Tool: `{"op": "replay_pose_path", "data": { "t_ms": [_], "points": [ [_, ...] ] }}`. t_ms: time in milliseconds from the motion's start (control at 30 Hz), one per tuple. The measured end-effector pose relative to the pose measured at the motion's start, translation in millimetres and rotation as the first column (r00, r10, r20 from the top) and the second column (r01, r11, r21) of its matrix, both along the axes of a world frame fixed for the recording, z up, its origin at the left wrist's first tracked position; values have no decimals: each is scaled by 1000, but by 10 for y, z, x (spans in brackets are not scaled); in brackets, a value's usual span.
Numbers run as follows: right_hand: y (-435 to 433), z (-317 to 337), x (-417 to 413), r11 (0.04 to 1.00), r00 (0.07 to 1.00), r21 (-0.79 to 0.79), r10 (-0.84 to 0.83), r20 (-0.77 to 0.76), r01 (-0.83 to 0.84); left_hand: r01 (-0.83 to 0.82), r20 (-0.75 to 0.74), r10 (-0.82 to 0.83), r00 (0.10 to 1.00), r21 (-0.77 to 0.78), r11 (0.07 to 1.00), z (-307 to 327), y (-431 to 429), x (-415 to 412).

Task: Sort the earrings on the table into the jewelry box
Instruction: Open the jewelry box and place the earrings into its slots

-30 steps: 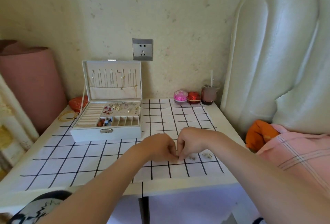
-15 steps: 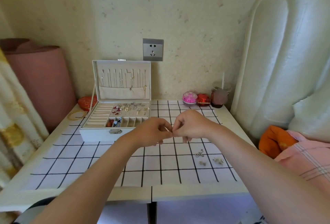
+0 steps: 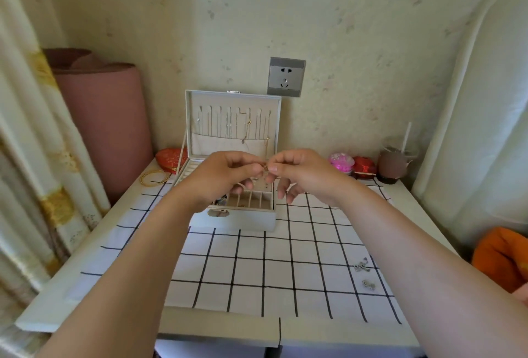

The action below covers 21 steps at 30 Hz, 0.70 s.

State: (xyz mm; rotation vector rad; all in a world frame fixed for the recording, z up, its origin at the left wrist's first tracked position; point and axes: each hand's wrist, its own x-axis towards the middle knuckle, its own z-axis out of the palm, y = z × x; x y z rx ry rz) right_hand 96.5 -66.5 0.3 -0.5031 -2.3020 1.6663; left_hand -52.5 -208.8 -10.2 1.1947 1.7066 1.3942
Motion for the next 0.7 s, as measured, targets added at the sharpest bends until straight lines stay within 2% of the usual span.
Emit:
{"op": "replay_pose_path", "data": {
  "t_ms": [267, 433, 567, 700],
  "points": [
    [-152, 26, -472, 991, 996, -134, -30, -89, 18, -113, 56, 107, 993, 115, 987, -68, -95, -310],
    [-193, 49, -702, 987, 997, -161, -6, -76, -6, -185, 18, 185, 983, 173, 967, -76, -105, -472],
    [-225, 63, -874, 969, 987, -239, -97, -125, 65, -225, 4, 229, 973, 191, 955, -88, -96, -622],
    [-226, 76, -1031, 951, 965, -268, -204, -165, 155, -328, -45, 359, 932, 309, 893, -99, 7, -672]
  ]
}}
